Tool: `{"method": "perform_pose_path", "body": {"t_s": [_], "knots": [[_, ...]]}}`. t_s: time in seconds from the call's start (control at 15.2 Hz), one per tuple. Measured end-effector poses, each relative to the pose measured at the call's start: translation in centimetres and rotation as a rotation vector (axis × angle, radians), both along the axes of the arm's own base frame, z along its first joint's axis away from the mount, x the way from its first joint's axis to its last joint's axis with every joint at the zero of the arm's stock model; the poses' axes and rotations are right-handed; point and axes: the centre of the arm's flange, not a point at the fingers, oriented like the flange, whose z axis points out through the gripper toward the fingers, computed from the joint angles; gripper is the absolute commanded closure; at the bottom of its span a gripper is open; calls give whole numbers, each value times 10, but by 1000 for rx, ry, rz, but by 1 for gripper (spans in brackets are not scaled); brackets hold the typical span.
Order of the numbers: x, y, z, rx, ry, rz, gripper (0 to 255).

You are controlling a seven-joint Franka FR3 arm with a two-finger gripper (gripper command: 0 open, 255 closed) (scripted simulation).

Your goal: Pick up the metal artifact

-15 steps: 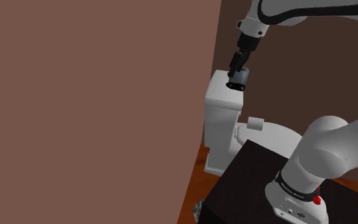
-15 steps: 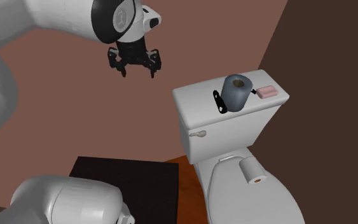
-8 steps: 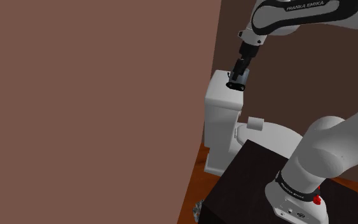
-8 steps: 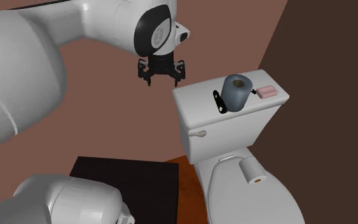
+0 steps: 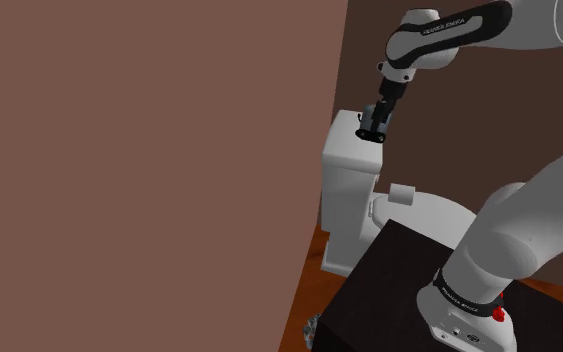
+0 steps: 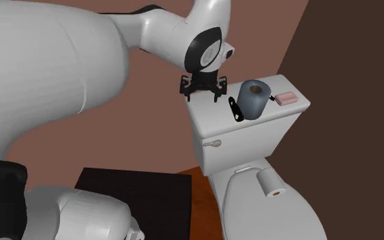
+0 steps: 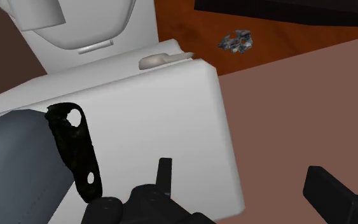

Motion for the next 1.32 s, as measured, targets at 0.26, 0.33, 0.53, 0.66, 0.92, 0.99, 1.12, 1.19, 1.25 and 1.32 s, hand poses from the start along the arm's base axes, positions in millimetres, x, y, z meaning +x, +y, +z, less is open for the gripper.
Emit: {"method": "perform_pose_path", "body": {"t_s": [0.26,0.33,0.53,0.66,0.92,0.99,1.12,1.19,1.25,1.32], "knots": [[11,-50,-24,-11,20,-4,0],[13,-62,-29,-13,26,-5,0],[14,-93,-51,-20,42,-8,0],[17,-115,-60,-26,52,-10,0],[22,-148,-78,-34,65,-13,0],[22,-149,-82,-34,66,-12,0],[22,-151,-91,-35,66,-13,0],[22,-150,-97,-34,67,-12,0],[22,-151,-103,-34,68,-11,0],[23,-151,-110,-33,68,-10,0]]}}
